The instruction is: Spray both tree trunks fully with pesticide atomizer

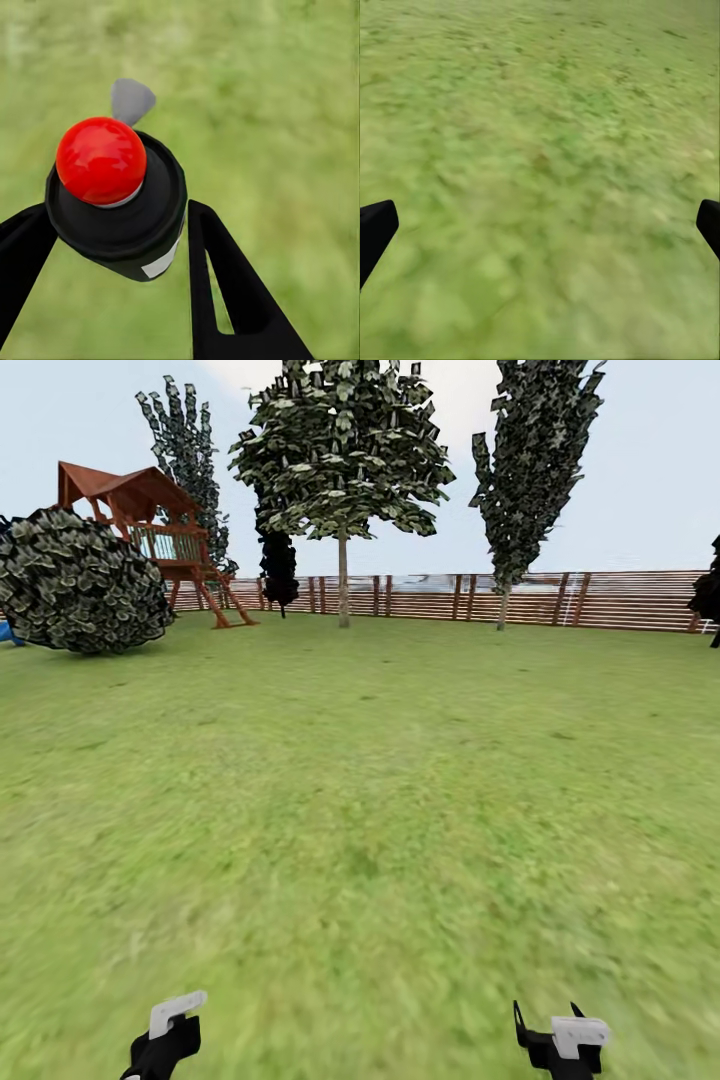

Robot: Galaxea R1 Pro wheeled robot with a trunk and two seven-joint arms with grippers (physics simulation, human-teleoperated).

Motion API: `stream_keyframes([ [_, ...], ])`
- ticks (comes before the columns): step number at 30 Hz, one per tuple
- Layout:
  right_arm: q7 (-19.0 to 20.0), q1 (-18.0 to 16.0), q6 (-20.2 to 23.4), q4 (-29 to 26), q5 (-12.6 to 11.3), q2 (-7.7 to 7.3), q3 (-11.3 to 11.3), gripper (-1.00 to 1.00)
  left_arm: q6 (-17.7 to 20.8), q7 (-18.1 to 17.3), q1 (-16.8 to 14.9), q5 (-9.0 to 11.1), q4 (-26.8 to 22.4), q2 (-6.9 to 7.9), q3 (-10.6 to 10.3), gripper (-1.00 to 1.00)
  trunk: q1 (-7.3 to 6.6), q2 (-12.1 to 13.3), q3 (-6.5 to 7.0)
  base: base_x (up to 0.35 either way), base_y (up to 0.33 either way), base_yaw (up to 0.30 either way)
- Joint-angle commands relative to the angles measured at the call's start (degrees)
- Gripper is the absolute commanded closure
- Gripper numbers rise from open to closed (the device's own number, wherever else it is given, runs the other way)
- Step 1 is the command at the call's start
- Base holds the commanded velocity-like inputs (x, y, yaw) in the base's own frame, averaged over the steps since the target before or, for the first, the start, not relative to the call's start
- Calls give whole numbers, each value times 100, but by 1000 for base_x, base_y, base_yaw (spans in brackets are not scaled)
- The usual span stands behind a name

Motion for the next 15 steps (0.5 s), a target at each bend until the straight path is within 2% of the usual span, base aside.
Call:
stream_keyframes([
  [1, -52, -3, -7, 5, 25, -1, 30, -100, -17, -14, -4, 47, 5, 1, -34, 100, 2, -2, -6, 331, 0, 0],
  [15, -52, -3, -7, 6, 25, -1, 30, -100, -17, -14, -4, 47, 5, 1, -34, 100, 2, -2, -6, 331, 0, 0],
])
